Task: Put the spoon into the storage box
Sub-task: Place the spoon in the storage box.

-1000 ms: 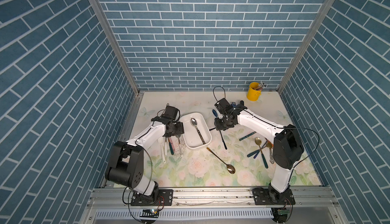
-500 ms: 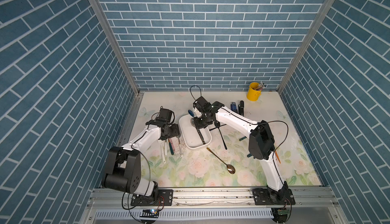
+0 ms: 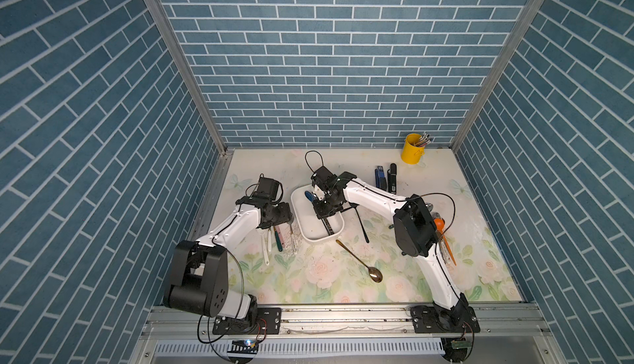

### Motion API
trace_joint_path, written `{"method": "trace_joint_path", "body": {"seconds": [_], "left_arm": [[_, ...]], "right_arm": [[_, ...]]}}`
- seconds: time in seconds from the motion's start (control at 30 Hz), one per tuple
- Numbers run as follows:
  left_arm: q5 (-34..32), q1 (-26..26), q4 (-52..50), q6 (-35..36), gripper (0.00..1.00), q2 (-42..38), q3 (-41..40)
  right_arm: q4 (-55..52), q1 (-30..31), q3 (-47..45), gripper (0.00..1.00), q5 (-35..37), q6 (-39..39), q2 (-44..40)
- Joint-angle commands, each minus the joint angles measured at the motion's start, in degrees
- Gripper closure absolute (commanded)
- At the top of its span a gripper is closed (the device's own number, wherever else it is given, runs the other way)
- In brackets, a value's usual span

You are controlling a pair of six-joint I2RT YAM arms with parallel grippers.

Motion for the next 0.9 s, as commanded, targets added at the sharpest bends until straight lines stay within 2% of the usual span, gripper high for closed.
{"method": "trace_joint_path", "body": {"seconds": [0.0,0.23,0.47,0.7,0.87], "left_arm": [[-0.8,0.2,-0.3,0.4,0.3,-0.7,-0.8],[-0.7,0.2,-0.4,0.4,0.3,-0.7,-1.2],[-1.8,0.1,-1.1,0.6,0.3,-1.1,-0.2],[-1.2,-0.5,-1.9,1.3,0.3,0.8,2.5],[-1.3,-1.5,-2.1,1.3,0.3,2.2,4.0]], "right_arm": [[-0.3,0.0,-0.8,0.94,-1.1,0.5,1.9],[-0.4,0.0,-1.1,0.91,-2.1,0.6,3.4],[-0.5,0.0,-0.5,0.64,1.4,0.6,0.3],[-2.6,-0.3,2.1,0.6,6.4,-1.2,-5.1],[-3.6,-3.3,-0.9,0.6,10.3,-0.4,-11.1]]}}
